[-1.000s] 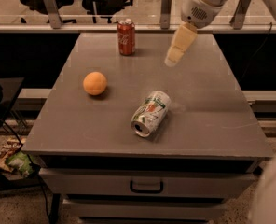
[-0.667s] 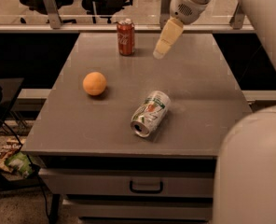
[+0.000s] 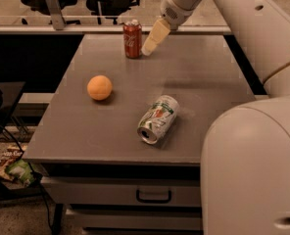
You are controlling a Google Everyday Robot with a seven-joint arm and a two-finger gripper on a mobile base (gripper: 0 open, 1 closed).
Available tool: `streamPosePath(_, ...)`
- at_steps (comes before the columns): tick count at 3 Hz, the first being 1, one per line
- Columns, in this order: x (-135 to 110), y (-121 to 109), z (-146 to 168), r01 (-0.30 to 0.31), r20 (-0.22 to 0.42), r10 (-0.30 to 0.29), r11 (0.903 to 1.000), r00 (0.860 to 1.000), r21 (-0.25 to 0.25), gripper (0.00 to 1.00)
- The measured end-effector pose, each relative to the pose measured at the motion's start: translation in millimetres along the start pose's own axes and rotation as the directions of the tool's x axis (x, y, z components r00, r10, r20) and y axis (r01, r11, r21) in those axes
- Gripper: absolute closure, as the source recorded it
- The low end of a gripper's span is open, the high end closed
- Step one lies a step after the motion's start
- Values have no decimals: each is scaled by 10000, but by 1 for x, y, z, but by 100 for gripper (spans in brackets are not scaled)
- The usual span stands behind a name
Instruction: Move coke can near orange
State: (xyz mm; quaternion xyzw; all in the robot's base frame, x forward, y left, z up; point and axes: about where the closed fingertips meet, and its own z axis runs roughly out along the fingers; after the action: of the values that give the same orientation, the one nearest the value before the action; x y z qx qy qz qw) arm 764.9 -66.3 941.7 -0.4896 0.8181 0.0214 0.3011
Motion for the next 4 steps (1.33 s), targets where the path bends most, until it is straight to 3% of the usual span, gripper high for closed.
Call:
streamPosePath(2, -33, -6, 50, -764, 1294, 680, 9952, 9893, 613, 0)
streamPosePath(4, -63, -16, 95, -1527, 2078, 1409, 9874, 9680, 416, 0)
